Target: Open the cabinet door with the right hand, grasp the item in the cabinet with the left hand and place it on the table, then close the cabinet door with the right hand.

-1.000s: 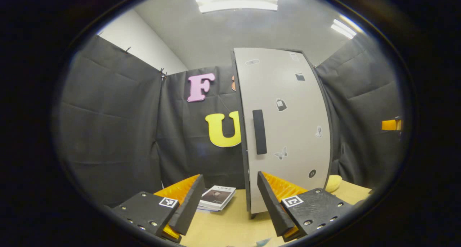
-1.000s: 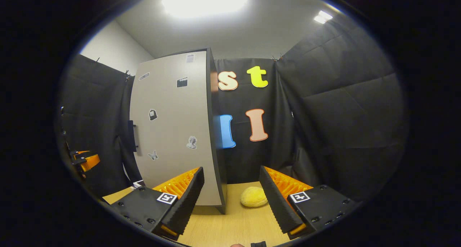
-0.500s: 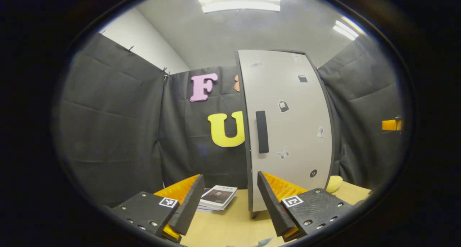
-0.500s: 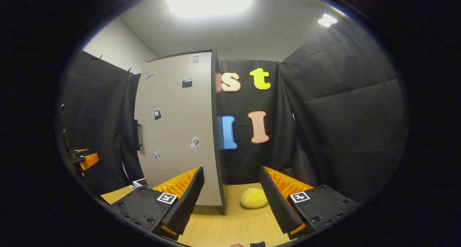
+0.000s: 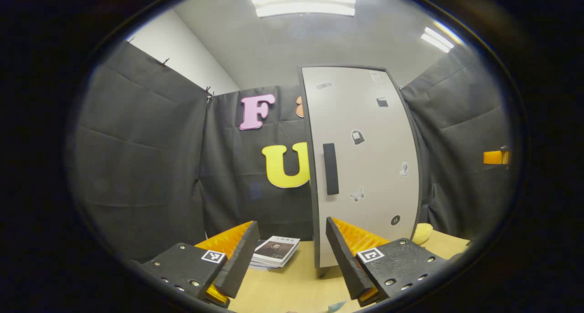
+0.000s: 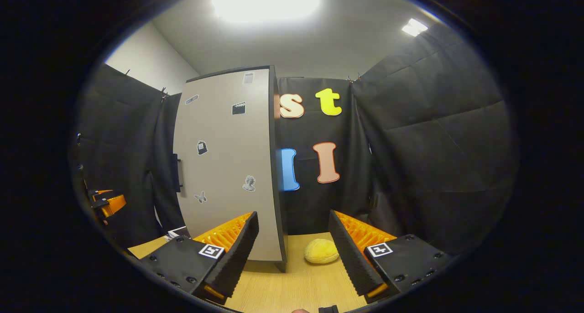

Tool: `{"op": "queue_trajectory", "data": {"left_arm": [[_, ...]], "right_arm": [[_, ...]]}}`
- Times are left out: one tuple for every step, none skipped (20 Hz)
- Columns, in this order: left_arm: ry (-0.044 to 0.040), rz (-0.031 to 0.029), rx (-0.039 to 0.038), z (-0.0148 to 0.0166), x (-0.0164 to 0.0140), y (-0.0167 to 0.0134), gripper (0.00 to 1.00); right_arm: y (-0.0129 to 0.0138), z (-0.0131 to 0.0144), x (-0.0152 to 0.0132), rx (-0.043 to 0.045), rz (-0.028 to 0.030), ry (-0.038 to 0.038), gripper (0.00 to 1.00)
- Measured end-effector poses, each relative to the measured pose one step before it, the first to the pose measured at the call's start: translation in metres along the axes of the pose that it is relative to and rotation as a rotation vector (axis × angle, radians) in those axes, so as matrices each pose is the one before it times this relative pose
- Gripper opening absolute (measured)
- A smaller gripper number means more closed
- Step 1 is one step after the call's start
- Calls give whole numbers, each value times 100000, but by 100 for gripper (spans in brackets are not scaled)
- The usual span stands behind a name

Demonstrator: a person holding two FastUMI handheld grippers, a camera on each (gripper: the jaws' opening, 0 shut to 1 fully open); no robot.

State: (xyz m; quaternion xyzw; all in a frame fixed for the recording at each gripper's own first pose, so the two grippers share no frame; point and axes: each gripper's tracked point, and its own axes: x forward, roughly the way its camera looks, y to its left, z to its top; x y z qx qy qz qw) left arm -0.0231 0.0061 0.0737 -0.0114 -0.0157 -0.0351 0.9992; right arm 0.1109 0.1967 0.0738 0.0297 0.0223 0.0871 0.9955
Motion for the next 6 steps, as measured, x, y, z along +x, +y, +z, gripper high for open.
{"op": "queue_trajectory", "data": {"left_arm": [[5, 27, -100, -27, -55, 115, 89], [44, 79, -41, 1, -23, 51, 89], [15, -20, -185, -27, -2, -2, 89], [199, -271, -210, -62, 25, -113, 89], [131, 95, -139, -72, -56, 73, 89], [-142, -50, -93, 74, 16, -64, 89]], "right_arm": [[3, 44, -3, -177, -134, 53, 97], [-19, -7, -14, -157, -20, 75, 97], [34, 8, 35, -68, -101, -62, 97], [-11, -22, 8, 23, -71, 71, 97], [1, -21, -39, 71, -7, 65, 97], [2, 76, 10, -17, 39, -41, 97]]}}
